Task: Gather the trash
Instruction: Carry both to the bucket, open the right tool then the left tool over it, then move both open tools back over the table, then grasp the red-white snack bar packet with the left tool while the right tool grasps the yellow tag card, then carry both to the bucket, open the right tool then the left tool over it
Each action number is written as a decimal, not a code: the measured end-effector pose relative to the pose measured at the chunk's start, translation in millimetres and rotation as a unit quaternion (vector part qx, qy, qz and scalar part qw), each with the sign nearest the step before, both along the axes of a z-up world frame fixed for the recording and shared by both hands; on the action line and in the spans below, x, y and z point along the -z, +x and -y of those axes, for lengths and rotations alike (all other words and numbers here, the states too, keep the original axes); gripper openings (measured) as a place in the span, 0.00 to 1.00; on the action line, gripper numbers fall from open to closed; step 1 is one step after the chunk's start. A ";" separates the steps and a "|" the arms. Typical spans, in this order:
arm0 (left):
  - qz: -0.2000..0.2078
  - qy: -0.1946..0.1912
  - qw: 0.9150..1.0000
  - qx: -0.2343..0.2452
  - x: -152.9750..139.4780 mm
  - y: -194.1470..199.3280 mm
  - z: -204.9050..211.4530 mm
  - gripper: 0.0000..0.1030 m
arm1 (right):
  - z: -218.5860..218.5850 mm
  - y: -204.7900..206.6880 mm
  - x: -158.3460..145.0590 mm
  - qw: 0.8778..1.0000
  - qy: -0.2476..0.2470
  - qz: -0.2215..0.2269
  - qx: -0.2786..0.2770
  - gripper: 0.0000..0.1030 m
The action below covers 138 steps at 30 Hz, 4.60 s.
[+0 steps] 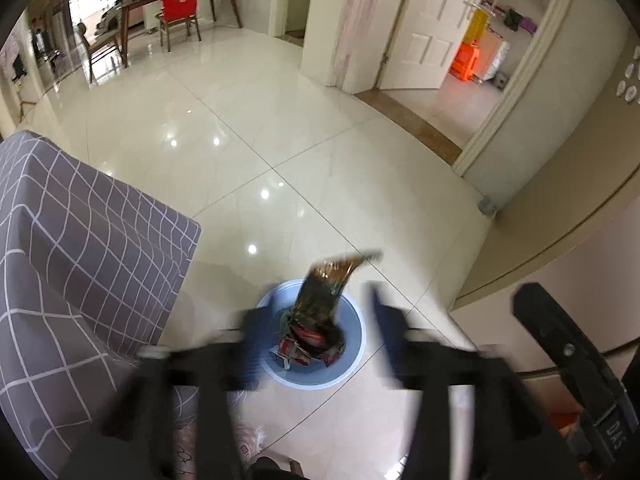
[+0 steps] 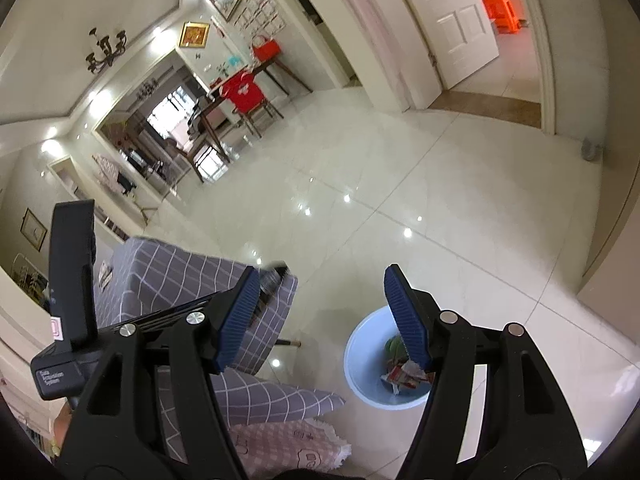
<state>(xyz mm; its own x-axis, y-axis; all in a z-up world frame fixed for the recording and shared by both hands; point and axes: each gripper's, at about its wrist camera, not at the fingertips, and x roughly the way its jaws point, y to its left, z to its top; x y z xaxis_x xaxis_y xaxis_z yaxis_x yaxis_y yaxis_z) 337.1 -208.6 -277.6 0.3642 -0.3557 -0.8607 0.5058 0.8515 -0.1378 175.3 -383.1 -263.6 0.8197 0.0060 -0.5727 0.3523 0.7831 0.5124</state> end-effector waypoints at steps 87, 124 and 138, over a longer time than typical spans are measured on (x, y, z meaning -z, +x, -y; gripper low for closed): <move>0.093 -0.030 0.953 -0.286 -96.6 88.1 -439.3 0.11 | -422.1 296.8 -33.2 0.883 -0.189 -0.055 -0.427 0.48; 0.026 -0.039 0.998 -0.033 -34.7 -5.8 -70.6 0.11 | -50.1 72.4 2.5 0.988 -0.020 -0.042 -0.147 0.58; 0.007 -0.012 1.000 -0.009 -3.4 -0.9 -44.4 0.11 | -18.9 61.6 26.1 0.991 -0.008 -0.052 -0.121 0.64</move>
